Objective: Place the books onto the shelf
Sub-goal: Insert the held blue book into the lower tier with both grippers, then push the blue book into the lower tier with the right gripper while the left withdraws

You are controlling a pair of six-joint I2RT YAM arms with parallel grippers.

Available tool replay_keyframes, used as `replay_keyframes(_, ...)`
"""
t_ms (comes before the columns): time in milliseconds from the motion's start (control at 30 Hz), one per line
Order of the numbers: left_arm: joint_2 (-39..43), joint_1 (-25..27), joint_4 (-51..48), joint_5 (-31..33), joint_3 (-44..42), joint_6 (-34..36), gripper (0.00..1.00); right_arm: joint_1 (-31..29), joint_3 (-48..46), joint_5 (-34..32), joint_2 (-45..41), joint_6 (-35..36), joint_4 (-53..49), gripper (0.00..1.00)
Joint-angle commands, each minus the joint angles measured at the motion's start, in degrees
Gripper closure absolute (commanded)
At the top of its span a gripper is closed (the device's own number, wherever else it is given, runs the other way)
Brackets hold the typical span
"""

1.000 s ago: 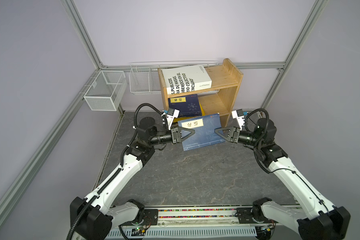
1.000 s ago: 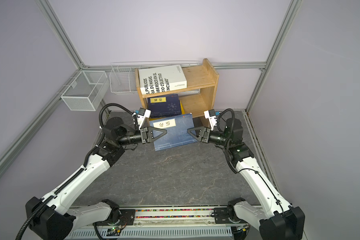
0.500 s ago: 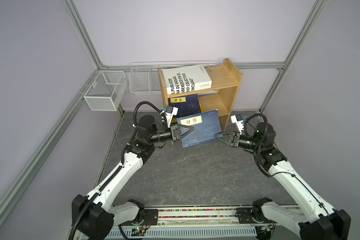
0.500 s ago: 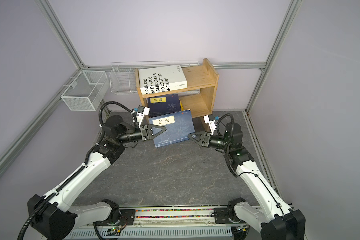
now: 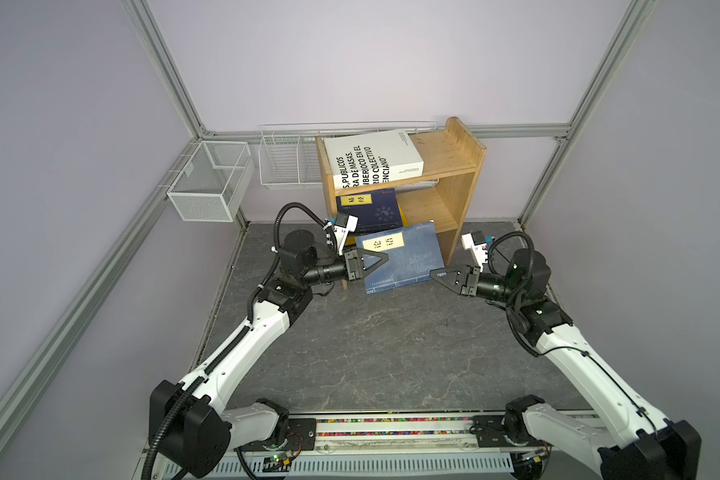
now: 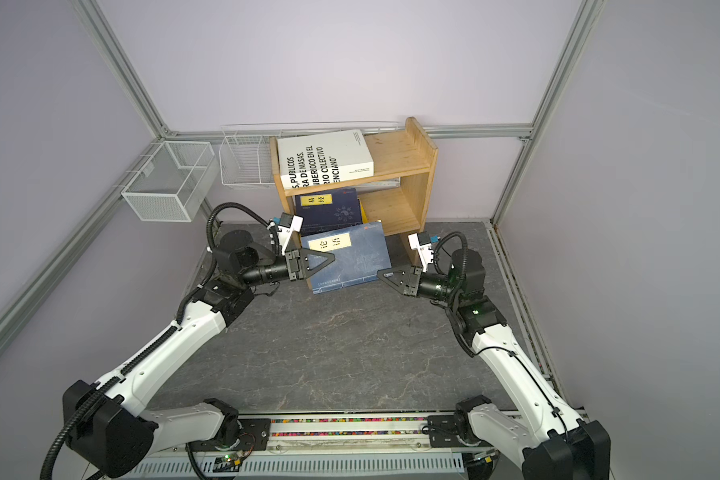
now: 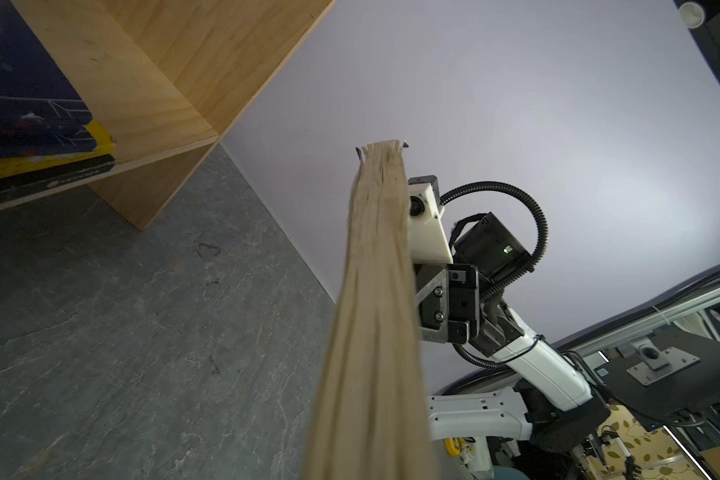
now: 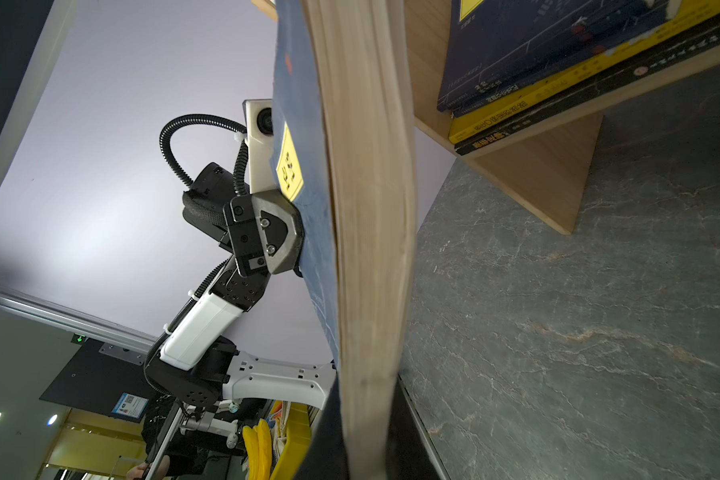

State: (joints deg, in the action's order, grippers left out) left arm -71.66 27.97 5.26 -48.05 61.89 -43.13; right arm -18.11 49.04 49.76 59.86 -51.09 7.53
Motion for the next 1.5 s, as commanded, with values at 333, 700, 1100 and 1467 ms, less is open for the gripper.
replay_keyframes(333,7.8,-0.7,-21.4,27.0,7.4,14.0,0.27,0.0,0.1,-6.0,10.8,-13.4,23.1,0.94)
replay_keyframes(700,20.9,-4.4,-29.0,40.6,2.7,17.4,0.10,0.0,8.9,-5.9,17.0,-14.5,24.4,0.94)
replay_keyframes(1100,20.6,-4.8,-27.7,40.7,-0.6,17.7,0.06,0.0,22.9,-6.5,31.6,-16.1,25.1,0.94)
replay_keyframes(1467,20.0,-5.2,-27.5,43.4,-2.8,19.2,0.04,-1.2,34.8,-4.2,42.9,-16.3,21.5,0.93)
